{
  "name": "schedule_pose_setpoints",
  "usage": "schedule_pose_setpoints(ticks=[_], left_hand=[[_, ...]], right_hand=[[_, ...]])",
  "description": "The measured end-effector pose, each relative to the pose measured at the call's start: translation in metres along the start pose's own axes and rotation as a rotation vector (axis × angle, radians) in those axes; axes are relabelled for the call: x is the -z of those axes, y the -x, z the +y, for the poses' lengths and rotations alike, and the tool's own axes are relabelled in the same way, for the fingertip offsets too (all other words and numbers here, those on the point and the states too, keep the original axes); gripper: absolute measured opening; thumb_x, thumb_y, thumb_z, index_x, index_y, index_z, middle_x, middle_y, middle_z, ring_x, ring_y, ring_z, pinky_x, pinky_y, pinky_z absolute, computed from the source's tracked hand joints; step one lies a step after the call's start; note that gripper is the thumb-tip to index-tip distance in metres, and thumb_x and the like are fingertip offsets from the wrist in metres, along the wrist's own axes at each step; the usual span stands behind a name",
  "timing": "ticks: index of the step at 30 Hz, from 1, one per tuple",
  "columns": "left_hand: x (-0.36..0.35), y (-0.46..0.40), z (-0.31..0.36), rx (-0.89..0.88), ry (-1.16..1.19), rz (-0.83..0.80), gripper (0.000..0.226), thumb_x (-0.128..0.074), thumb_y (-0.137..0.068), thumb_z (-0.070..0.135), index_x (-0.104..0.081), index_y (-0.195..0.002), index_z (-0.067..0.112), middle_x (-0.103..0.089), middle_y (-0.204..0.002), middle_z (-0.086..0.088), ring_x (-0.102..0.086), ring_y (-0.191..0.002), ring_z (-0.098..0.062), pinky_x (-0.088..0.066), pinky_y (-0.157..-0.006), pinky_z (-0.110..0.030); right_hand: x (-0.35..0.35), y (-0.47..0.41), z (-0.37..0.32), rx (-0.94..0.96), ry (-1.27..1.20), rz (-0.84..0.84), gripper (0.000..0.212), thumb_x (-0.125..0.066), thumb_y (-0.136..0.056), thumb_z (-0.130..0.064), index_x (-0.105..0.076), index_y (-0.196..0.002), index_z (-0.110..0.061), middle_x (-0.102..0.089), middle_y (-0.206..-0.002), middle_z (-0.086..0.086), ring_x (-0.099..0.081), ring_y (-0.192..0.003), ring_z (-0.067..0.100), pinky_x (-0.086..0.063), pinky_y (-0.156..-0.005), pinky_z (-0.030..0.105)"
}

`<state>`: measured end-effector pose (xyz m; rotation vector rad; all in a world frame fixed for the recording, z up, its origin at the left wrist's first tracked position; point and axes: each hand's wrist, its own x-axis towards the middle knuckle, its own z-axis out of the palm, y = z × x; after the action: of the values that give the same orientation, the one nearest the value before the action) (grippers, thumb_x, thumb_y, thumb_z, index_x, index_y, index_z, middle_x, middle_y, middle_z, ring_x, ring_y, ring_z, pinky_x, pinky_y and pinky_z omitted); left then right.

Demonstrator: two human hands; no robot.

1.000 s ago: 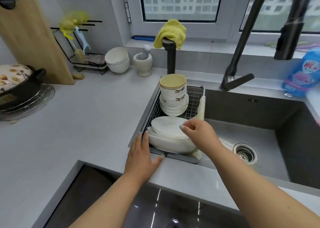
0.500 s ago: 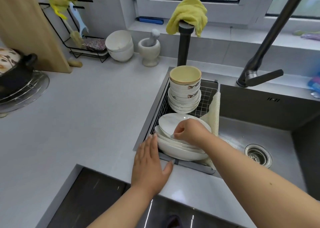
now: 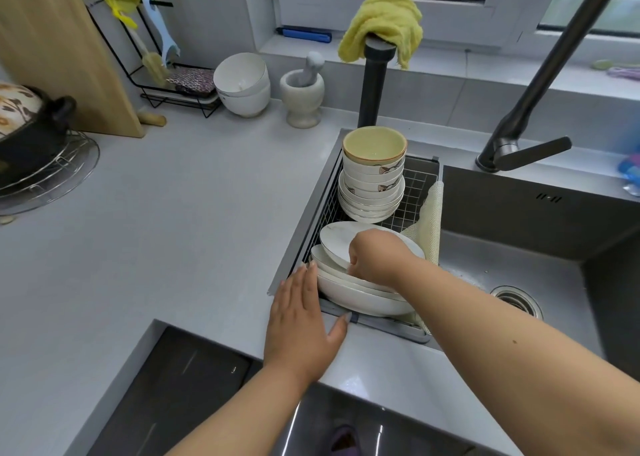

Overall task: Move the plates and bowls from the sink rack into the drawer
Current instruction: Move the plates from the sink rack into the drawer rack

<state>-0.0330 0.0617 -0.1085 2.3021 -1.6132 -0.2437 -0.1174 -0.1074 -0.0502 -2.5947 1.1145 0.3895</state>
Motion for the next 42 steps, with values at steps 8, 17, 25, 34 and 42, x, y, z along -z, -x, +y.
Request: schedule_pose_setpoints(ticks=[8,17,25,34,42], left_hand=[[0.001,0.0,0.001,0.012,0.019,0.016,0.089,-0.027,-0.088,0.068,0.02,-0.149,0.022,0.009,-0.161,0.002,0.008,-0.147,-0.014,0.003,-0.12,-0.029],[0.005,0.001,0.003,0.017,0.045,0.028,0.089,-0.035,-0.091,0.063,0.018,-0.149,0.022,0.009,-0.161,0.002,0.009,-0.147,-0.013,0.009,-0.117,-0.025],[0.005,0.0,0.004,0.015,0.058,0.045,0.086,-0.037,-0.092,0.06,0.01,-0.152,0.02,0.002,-0.161,0.002,0.004,-0.147,-0.013,0.006,-0.117,-0.024],[0.004,-0.001,0.005,0.045,0.055,0.035,0.087,-0.038,-0.092,0.06,0.009,-0.152,0.019,0.0,-0.161,0.001,0.001,-0.148,-0.015,0.0,-0.118,-0.028],[0.012,-0.001,0.003,0.135,0.359,0.075,0.075,-0.054,-0.093,0.034,-0.012,-0.152,0.016,-0.02,-0.158,-0.001,-0.016,-0.145,-0.016,-0.016,-0.118,-0.029]], right_hand=[[0.008,0.01,0.011,0.028,0.053,0.21,0.026,-0.056,-0.085,-0.025,-0.049,-0.063,-0.012,-0.043,-0.06,0.001,-0.045,-0.065,0.026,-0.032,-0.053,0.027],[0.012,0.024,0.017,0.02,-0.034,0.342,0.042,-0.056,-0.089,-0.028,-0.032,-0.056,-0.021,-0.038,-0.061,-0.006,-0.043,-0.067,0.023,-0.028,-0.054,0.028],[0.022,0.041,0.024,0.063,-0.152,0.536,0.024,-0.06,-0.089,-0.029,-0.054,-0.074,-0.011,-0.047,-0.072,-0.002,-0.045,-0.072,0.021,-0.03,-0.061,0.028],[0.021,0.049,0.02,0.116,-0.155,0.605,0.024,-0.06,-0.09,-0.029,-0.065,-0.095,-0.007,-0.062,-0.091,0.005,-0.055,-0.087,0.024,-0.036,-0.068,0.028],[0.037,0.084,0.015,0.199,-0.151,0.753,0.017,-0.065,-0.087,-0.022,-0.067,-0.091,-0.006,-0.064,-0.088,0.006,-0.056,-0.085,0.024,-0.036,-0.068,0.027]])
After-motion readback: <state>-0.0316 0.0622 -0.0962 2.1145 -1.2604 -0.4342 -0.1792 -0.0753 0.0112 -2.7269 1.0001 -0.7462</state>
